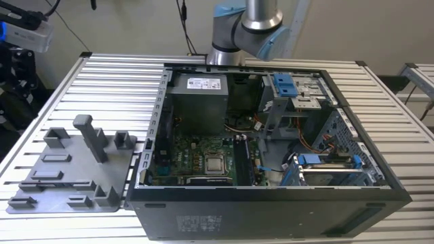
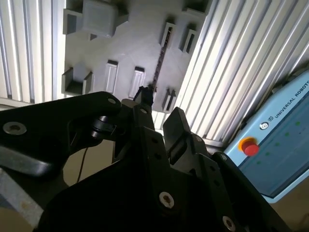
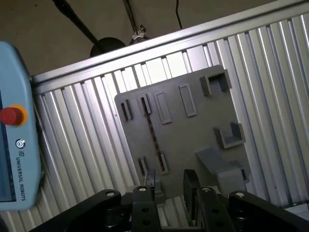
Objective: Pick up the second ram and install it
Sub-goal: 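Pick up the second ram and move it above second insertion slot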
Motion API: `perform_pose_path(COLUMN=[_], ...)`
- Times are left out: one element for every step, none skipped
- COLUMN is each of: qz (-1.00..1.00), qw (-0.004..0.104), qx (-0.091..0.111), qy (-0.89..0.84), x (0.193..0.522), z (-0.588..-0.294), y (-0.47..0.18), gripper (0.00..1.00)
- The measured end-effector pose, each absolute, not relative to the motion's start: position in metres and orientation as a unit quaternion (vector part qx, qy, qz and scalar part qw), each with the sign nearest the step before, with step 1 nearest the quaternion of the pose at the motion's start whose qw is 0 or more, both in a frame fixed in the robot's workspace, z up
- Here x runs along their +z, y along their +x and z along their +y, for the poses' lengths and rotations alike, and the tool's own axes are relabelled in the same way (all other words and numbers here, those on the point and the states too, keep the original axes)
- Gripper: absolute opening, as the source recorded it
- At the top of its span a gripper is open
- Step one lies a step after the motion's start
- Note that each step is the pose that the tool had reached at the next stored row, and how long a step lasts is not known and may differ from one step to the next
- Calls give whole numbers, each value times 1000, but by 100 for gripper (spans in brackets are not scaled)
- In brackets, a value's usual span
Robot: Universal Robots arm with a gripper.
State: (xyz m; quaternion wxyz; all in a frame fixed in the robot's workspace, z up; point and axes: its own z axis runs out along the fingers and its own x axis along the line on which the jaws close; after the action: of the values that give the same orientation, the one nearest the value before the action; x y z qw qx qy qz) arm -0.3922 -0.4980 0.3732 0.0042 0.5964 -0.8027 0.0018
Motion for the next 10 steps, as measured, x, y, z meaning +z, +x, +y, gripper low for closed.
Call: perform_pose_path(qz=[-799, -794, -789, -784, -780, -778, -778, -778, -778, -778], qw=[4, 4, 4, 4, 4, 4, 5, 5, 5, 5], qx=[2, 2, 2, 2, 2, 2, 2, 2, 3, 3], qy=[601, 608, 615, 621, 626, 628, 628, 628, 628, 628], x=[372, 371, 371, 370, 369, 369, 369, 369, 369, 368], z=[-498, -498, -498, -498, -498, -498, -498, -498, -498, -498], y=[-392, -392, -392, -392, -392, -392, -392, -392, -392, -392], gripper=[38, 38, 38, 38, 38, 38, 38, 38, 38, 38])
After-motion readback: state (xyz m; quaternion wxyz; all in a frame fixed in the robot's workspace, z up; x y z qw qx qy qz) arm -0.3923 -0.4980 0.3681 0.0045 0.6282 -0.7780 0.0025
